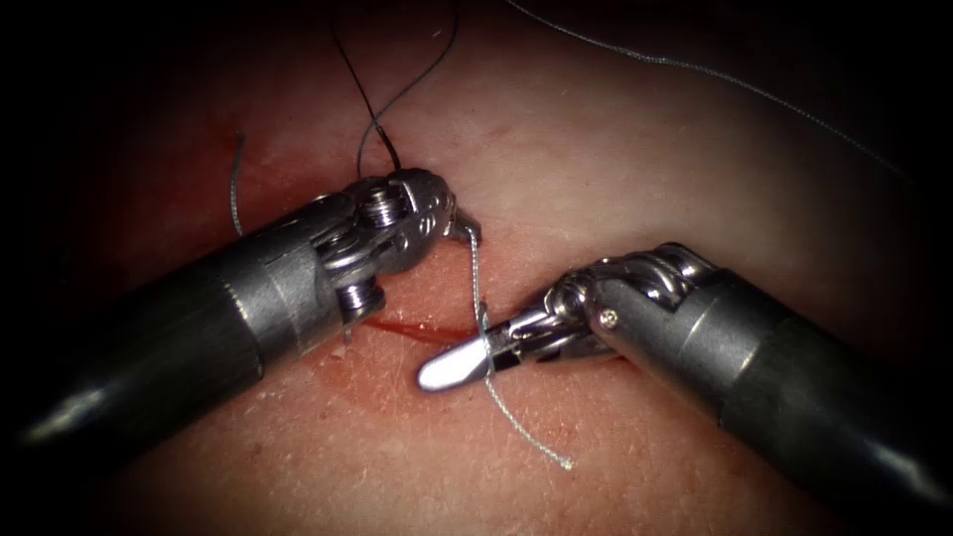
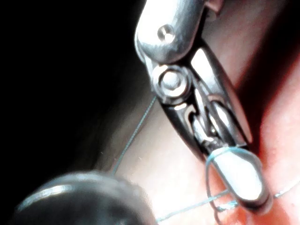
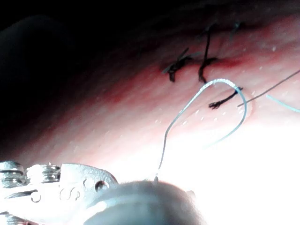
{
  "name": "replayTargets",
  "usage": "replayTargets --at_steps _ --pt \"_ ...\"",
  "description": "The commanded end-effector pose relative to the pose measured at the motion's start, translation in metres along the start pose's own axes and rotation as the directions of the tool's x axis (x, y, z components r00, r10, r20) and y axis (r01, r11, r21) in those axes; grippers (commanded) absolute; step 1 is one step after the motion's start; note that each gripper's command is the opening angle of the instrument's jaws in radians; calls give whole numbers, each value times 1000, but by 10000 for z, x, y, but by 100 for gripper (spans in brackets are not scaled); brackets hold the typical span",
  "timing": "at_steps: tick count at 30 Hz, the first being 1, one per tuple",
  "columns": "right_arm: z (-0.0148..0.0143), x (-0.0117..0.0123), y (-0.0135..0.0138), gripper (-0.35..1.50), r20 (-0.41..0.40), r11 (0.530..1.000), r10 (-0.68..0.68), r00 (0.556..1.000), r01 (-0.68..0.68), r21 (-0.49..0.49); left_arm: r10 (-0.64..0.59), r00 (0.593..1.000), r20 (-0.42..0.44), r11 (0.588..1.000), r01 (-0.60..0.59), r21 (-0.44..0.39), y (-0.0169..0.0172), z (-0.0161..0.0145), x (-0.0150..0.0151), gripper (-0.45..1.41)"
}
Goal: Wound Closure
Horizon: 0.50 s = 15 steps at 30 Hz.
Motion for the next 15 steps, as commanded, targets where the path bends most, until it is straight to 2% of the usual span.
replayTargets --at_steps 1,6,10,13,15 --pt "0 11 -7 -35 -1 1000 -7 1000 7 1 2 1000 4 1000 -2 -7 10 -7 -8 -45" --pt "-11 9 -12 -35 -67 999 -26 997 24 -21 13 1000 9 1000 -13 -2 9 -13 -6 -45" --pt "-14 -4 -7 -35 -203 996 -66 977 52 -70 19 1000 24 1000 -19 -3 0 -20 -4 -45" --pt "-13 -11 -3 -35 -193 994 -70 979 52 -94 18 999 27 1000 -18 -2 -6 -21 -7 -45" --pt "-15 -12 -3 -35 -139 984 -67 988 43 -172 17 999 31 1000 -16 -1 -13 -23 -11 -45"
